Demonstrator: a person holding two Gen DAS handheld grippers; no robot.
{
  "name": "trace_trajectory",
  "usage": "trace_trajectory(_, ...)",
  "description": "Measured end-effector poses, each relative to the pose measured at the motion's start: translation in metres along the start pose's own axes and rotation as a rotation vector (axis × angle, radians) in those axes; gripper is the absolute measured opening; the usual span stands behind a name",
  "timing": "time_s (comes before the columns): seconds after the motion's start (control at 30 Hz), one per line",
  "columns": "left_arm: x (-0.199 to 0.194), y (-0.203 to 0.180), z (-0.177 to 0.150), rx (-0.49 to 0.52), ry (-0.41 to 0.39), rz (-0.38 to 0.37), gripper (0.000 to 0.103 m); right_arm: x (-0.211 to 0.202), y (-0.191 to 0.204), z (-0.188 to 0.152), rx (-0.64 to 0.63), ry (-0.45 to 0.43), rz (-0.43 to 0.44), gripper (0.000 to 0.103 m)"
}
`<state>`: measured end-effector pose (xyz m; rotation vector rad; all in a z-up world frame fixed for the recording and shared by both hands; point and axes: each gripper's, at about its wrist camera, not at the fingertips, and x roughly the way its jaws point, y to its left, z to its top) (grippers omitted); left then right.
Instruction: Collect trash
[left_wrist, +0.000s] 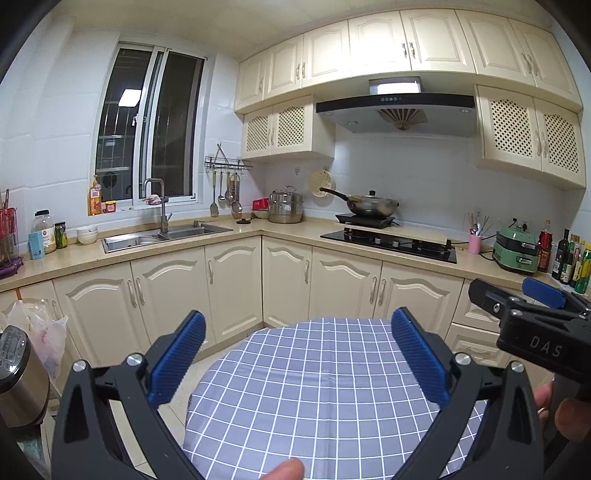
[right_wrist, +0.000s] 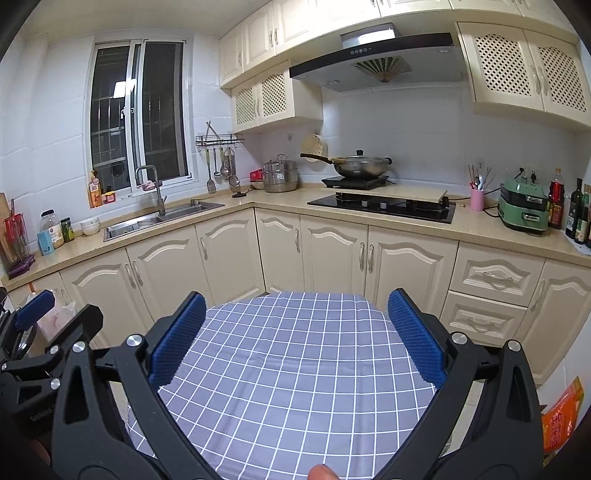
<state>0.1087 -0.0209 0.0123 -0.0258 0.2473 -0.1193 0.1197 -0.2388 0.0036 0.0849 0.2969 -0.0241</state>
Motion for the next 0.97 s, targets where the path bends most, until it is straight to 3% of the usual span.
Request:
trace_trajectory(0.47,-0.011,0.008,0.009,-0.005,-0.026,0.053,0.099,0.001,0.008,0.001,-0.009,-0.003,0.007,0.097)
trace_trajectory(0.97,-0.013,0.006,0.010,-0.005,-0.031,0.052,0.099,0.004,0.006,0.002,-0.006,0.004,0.015,0.097)
